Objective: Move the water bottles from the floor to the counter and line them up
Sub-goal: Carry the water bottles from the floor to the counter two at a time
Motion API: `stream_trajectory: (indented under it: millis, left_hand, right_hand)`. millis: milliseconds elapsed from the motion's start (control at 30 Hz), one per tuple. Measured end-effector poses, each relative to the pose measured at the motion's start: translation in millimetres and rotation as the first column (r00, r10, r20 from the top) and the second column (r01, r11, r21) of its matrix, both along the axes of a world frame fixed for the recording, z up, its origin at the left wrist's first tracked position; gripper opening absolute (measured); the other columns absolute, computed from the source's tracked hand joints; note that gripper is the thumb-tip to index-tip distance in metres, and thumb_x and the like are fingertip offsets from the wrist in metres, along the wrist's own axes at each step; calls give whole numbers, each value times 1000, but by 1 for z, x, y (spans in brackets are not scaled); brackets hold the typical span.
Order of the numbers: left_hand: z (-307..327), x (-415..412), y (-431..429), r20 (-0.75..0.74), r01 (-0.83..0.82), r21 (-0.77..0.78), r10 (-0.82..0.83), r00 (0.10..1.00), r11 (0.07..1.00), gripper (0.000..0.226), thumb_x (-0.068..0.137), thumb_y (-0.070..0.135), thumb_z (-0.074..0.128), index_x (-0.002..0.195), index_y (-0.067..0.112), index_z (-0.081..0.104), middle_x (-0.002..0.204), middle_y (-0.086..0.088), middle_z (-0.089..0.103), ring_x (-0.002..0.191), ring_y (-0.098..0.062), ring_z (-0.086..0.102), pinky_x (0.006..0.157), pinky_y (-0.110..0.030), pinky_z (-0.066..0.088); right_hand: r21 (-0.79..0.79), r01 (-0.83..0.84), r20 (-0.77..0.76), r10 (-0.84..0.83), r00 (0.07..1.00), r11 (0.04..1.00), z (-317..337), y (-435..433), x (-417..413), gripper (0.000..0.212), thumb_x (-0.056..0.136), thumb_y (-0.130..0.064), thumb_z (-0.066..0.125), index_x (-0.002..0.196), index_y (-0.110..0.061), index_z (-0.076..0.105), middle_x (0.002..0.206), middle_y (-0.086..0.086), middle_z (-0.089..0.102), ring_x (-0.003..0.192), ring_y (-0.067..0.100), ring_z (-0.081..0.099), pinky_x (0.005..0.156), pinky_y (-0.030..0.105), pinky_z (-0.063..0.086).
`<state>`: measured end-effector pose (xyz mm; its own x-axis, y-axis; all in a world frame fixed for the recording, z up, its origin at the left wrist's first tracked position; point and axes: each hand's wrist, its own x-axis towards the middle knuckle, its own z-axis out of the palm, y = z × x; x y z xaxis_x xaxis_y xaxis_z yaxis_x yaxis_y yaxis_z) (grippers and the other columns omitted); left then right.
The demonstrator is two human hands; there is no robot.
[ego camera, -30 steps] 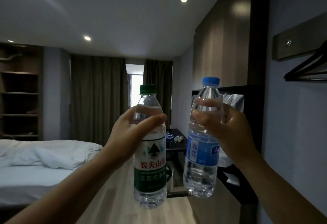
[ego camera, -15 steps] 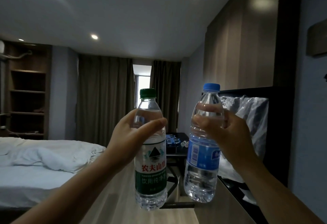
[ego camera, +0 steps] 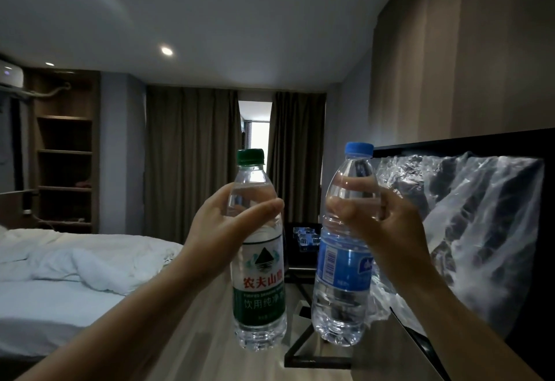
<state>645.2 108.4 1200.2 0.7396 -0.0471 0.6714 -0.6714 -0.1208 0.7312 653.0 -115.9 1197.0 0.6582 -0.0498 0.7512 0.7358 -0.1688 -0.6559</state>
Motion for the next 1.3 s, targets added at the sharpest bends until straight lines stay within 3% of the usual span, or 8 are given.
stream_trajectory:
  millis: [233, 400, 567, 700, 967, 1133, 1233, 1300]
  left_hand:
    - [-5, 106, 23, 14, 6, 4, -6, 1000, 1000, 37, 54, 61, 71, 85, 40, 66, 87, 5, 73, 78, -12, 72, 60, -18, 55]
    - [-1, 188, 44, -16, 32, 16, -32, 999, 999, 36, 60, 51, 76, 89, 32, 67, 88, 1, 73, 78, -16, 72, 68, -28, 56]
    - [-4, 263, 50, -32, 29, 0, -29, 999, 1000, 30, 60, 50, 75, 87, 37, 69, 87, 4, 74, 79, -13, 72, 67, -27, 55]
    - [-8, 324, 48, -49, 19, -27, -20, 999, 999, 32, 59, 52, 76, 87, 38, 69, 88, 4, 75, 80, -11, 72, 68, -27, 55]
    - [-12, 442, 22, -58, 9, -126, -16, 998, 992, 40, 56, 40, 82, 87, 17, 70, 85, -5, 74, 72, -11, 72, 57, -14, 52]
    - [-14, 513, 18, -86, -46, -133, 35, 996, 990, 49, 47, 51, 74, 87, 23, 70, 87, 4, 75, 76, -6, 71, 57, -12, 52]
    - [-16, 554, 22, -106, -52, -124, 39, 994, 991, 48, 50, 48, 83, 88, 21, 71, 88, 2, 75, 78, -9, 72, 59, -13, 54]
    - [-20, 582, 29, -111, -57, -130, 43, 993, 990, 43, 53, 42, 89, 86, 21, 71, 88, 0, 75, 78, -11, 72, 60, -14, 54]
  right_hand:
    - [-32, 55, 0, -55, 998, 998, -10, 27, 100, 50, 71, -46, 79, 113, -24, 65, 91, -5, 75, 80, 9, 73, 72, 38, 62]
    - [-7, 81, 2, -81, 997, 997, -5, 49, 174, 52, 64, -54, 76, 110, -31, 66, 93, -18, 73, 79, 4, 73, 64, 24, 60]
    - [35, 58, -47, -56, 997, 998, -7, 60, 250, 53, 67, -46, 81, 113, -26, 65, 94, -2, 76, 84, 17, 74, 76, 44, 60]
    - [47, 47, -42, -46, 998, 998, -10, 58, 309, 55, 65, -45, 79, 113, -25, 65, 91, 0, 76, 80, 17, 75, 73, 38, 62]
    - [36, 32, -19, -32, 999, 999, -11, 35, 437, 47, 69, -38, 79, 112, -25, 66, 88, 2, 76, 81, 17, 74, 76, 40, 61]
    - [29, 18, -35, -17, 999, 999, -13, 30, 517, 43, 70, -38, 80, 109, -28, 67, 87, -2, 76, 80, 12, 74, 71, 29, 61]
    - [20, 37, -44, -36, 998, 999, -19, 34, 561, 43, 68, -42, 79, 108, -31, 68, 83, -7, 75, 78, 7, 72, 64, 17, 56]
    - [14, 35, -55, -34, 998, 999, -24, 40, 589, 40, 70, -40, 80, 107, -32, 68, 82, -7, 75, 77, 7, 72, 63, 17, 56]
